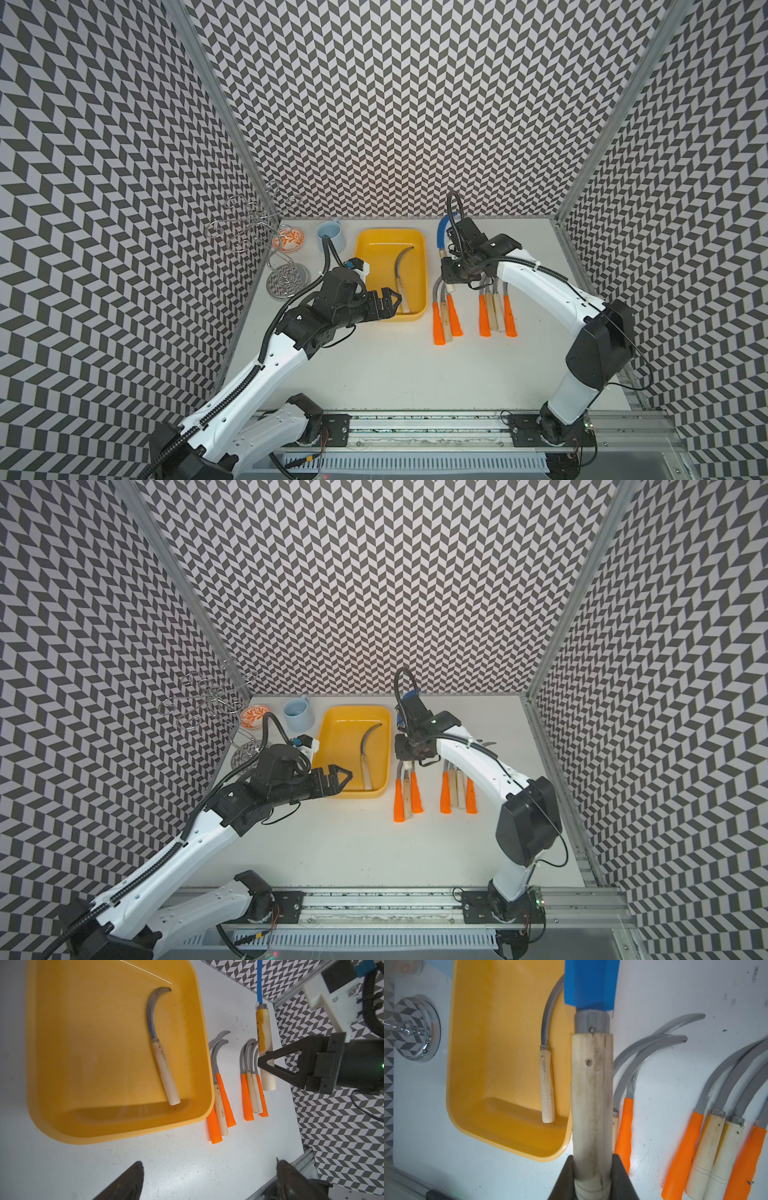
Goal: Put small sickles into storage boxes
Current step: Place the sickle in the storage box.
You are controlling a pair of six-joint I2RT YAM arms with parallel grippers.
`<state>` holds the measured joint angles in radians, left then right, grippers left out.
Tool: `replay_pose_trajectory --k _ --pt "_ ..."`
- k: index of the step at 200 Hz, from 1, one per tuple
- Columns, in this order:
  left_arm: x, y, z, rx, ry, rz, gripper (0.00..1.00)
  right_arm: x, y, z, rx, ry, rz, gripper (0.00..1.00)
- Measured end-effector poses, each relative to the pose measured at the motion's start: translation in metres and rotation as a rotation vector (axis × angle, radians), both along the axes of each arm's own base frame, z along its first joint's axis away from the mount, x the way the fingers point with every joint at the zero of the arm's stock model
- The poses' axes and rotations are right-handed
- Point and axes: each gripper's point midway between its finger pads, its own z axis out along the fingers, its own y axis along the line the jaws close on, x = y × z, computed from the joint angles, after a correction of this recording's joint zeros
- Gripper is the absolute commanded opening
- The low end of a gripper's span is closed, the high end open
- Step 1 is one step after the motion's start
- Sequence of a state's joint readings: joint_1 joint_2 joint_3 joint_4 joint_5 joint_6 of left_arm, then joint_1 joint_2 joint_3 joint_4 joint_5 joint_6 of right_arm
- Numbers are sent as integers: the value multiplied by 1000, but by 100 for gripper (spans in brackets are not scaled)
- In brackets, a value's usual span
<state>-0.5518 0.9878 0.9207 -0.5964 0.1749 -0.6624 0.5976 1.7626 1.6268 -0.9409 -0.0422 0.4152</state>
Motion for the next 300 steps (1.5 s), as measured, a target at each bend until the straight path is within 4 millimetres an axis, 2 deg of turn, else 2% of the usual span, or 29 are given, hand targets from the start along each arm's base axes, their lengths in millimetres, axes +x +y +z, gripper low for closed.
replay_pose_trajectory --k 58,101,162,223,252,300 --pt "8 27 -5 -10 3 66 100 5 55 -8 9 22 73 0" --pt "6 39 -20 -16 32 93 100 4 82 -35 -13 61 114 0" --pt "-4 46 -39 -26 72 94 100 12 98 -86 -55 117 130 0" --pt "-5 46 -42 -26 76 80 100 22 104 -125 -104 146 135 0" --pt "-7 46 -46 -24 86 75 100 23 102 -131 -119 149 141 9" --pt "-8 45 -47 -32 93 68 100 24 103 -128 -121 140 143 34"
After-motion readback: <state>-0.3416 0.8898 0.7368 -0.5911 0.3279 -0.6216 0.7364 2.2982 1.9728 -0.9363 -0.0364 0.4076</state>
